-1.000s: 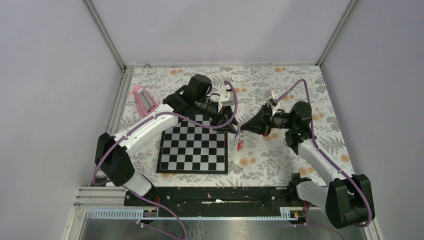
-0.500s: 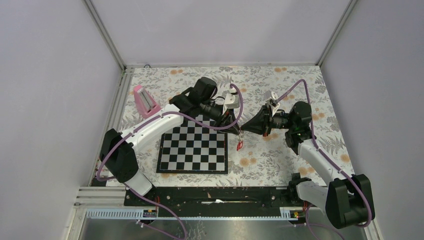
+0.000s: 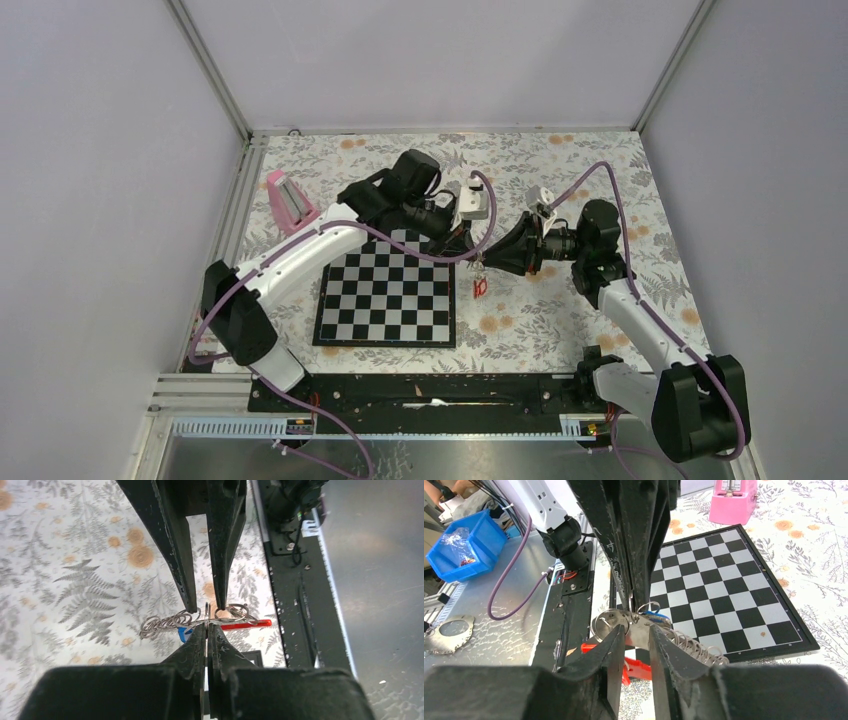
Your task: Put the keys on the keyring
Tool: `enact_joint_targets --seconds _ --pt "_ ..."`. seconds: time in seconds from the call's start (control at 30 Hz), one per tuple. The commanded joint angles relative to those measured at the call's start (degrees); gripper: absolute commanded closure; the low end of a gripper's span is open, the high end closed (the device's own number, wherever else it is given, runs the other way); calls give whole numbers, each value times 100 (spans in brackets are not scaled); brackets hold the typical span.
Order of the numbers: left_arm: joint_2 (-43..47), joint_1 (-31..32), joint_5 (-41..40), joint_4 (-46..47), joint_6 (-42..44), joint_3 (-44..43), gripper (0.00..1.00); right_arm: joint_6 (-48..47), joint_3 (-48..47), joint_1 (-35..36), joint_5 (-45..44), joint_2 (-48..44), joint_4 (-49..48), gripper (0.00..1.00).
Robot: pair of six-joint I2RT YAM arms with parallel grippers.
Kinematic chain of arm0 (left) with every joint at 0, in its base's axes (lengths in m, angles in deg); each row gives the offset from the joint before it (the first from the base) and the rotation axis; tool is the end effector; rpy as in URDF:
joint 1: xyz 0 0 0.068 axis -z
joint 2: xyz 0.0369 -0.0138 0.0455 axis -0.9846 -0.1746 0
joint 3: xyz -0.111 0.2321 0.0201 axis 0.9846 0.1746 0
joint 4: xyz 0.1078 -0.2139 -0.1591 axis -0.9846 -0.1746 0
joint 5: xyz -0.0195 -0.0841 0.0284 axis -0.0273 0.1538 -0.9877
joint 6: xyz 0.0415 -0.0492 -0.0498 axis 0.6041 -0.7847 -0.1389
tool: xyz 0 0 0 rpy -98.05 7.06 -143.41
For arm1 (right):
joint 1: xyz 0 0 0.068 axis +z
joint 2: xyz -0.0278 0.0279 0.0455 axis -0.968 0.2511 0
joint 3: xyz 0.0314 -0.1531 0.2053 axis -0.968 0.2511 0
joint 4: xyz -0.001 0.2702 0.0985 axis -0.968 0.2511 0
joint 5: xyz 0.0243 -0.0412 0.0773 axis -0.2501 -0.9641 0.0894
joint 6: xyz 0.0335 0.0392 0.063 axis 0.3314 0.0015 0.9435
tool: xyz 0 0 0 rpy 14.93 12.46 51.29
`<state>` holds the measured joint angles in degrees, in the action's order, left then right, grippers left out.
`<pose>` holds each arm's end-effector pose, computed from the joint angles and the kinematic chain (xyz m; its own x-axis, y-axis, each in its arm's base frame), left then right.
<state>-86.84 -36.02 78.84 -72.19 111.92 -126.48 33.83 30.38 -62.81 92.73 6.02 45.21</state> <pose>0.2445 -0.3123 0.3079 -0.0737 0.4344 -0.8977 0.9752 -0.1569 -0.1560 0.2427 0.1241 0.2619 -0.0988 0.0212 -0.9949 -0.9935 0.0554 0.0999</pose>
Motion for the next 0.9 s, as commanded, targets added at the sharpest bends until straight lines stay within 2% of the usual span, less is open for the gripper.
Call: enact_joint_targets --seconds 0.0,0.13,0.23,0.5,0.8,0.87 --pt "22 291 -1207 -1078 811 -816 100 -859 -388 -43 -126 -144 1021 65" --pt "-172 722 -2361 -1693 996 -1301 100 -838 -404 -42 -52 -143 935 57" --pt "-357 924 -2814 -1969 917 -1613 100 -756 -390 -43 40 -154 828 55" --pt "-558 1091 -2979 -2030 677 -1925 100 -210 -159 -42 250 -137 80 56" --pt "-686 1119 -2795 -2041 564 -2118 100 -108 -44 -17 222 -45 -99 63" --pt "-698 1119 -2754 -2041 545 -2141 100 -110 -34 -8 192 -33 -118 68"
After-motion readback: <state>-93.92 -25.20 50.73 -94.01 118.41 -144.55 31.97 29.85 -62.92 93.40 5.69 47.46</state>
